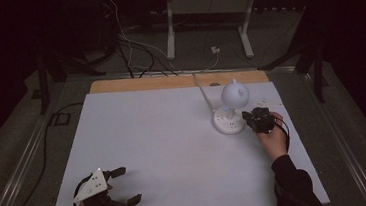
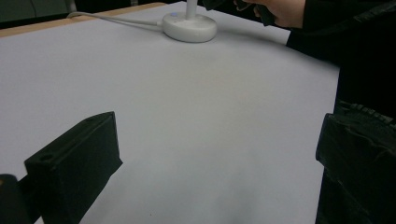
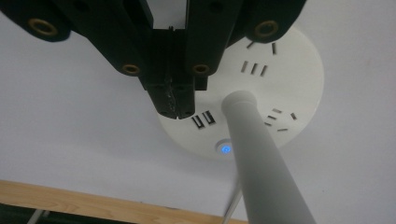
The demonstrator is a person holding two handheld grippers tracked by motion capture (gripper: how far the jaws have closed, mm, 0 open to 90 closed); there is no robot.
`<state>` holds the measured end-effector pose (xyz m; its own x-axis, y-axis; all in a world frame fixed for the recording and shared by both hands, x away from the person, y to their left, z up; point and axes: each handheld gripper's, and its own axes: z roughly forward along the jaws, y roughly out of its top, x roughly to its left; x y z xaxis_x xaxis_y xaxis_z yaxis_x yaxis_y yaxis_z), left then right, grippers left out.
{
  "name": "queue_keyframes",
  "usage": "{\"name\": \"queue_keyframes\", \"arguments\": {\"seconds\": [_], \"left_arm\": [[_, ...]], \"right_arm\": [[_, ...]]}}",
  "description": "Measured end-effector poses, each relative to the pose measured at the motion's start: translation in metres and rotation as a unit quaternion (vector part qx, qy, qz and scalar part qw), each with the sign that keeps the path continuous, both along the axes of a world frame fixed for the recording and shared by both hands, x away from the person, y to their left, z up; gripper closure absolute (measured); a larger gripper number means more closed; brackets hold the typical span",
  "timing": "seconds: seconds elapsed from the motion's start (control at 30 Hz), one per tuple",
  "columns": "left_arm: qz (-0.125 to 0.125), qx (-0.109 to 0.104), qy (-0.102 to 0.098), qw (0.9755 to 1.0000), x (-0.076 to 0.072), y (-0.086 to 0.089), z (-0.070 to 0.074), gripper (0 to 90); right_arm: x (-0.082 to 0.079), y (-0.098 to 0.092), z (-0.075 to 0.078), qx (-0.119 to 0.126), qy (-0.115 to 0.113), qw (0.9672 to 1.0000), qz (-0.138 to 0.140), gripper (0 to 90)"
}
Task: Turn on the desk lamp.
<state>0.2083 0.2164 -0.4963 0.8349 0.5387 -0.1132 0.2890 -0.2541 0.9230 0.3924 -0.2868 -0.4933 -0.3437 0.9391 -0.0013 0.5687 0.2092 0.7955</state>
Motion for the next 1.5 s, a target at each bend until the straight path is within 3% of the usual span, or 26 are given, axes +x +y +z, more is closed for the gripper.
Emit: {"name": "queue_keyframes", "arguments": {"seconds": [0.27,0.5,0.77,1.5], "left_arm": [[0.002,0.0,0.002,1.0,0.0,0.0,0.0,0.4],[0.001,0.0,0.001,1.0,0.0,0.0,0.0,0.4],[0.0,-0.001,0.0,1.0,0.0,0.0,0.0,0.4],[0.0,-0.001,0.0,1.0,-0.001,0.0,0.0,0.4]], "right_arm": [[0.003,0.003,-0.002,-0.006,-0.011,0.9999,0.002,90.0],[0.006,0.004,-0.007,0.002,-0.005,1.0,-0.004,90.0],[0.005,0.005,-0.009,0.011,-0.019,0.9997,-0.009,90.0],[0.006,0.005,-0.016,0.018,-0.014,0.9997,-0.012,90.0]]}}
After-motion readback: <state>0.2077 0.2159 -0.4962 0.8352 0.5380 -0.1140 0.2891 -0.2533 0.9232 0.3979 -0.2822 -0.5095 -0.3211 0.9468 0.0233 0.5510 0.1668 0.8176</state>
